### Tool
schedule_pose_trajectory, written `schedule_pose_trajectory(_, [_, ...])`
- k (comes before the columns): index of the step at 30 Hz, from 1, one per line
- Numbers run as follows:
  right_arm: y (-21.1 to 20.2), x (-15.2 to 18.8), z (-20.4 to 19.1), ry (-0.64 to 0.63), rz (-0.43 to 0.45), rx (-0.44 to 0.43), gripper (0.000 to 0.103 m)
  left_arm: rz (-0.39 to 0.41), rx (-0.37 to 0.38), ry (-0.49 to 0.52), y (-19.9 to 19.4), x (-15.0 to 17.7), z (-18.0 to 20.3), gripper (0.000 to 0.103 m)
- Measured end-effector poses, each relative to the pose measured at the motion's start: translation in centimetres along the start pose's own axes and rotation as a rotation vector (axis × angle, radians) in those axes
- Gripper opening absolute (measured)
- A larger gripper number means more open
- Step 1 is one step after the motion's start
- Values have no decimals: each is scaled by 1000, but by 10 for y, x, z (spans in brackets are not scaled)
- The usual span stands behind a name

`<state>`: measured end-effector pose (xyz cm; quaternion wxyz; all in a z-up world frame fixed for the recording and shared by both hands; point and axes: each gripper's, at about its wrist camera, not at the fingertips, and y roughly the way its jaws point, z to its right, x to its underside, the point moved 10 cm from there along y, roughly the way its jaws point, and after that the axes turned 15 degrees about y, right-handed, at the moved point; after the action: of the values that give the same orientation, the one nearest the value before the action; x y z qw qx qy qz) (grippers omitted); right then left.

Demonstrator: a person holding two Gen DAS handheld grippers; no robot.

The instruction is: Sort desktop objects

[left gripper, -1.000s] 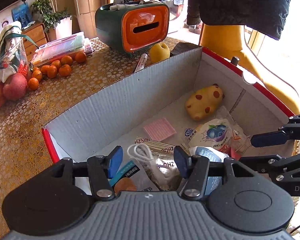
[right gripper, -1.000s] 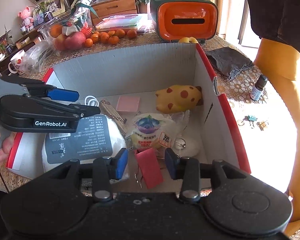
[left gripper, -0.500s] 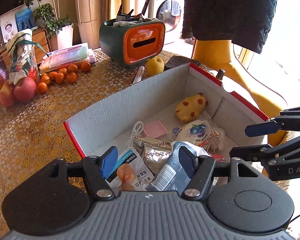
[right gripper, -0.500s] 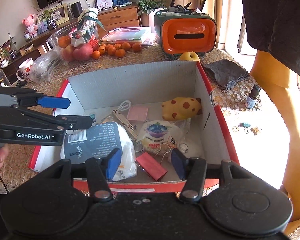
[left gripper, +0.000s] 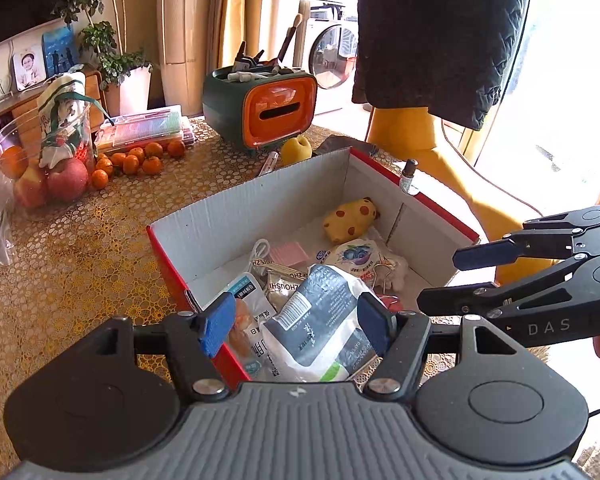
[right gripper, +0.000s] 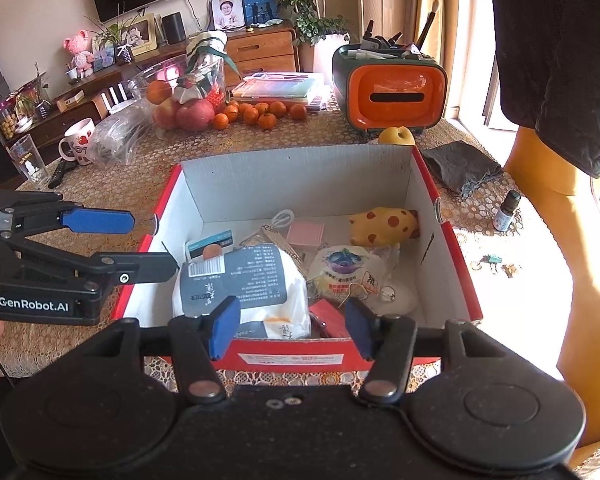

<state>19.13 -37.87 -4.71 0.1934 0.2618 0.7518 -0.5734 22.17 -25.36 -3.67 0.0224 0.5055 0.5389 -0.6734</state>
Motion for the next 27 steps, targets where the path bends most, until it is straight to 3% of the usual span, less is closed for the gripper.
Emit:
schedule_pose_trajectory(4, [-10,4,-6,-23,21,-3,60,17,-12,-11,-14,3,4,67])
schedule_pose_trajectory(7, [-16,7,-9,-27,33,-10,61,31,-20,-19,-24,4,5,80])
schedule_pose_trajectory(21, [-39,12,-15,-28,118,-44,74,56,-57,-35,-50,24,11,90])
schedule_pose_trajectory(23, [-42,13,-12,-18,129,-47,75,66,-69,-27,-53,25,13,101])
schedule_pose_trajectory(27, [-46,15,-7,-3,147,-53,81,81,-76,-39,-58,29,13,103])
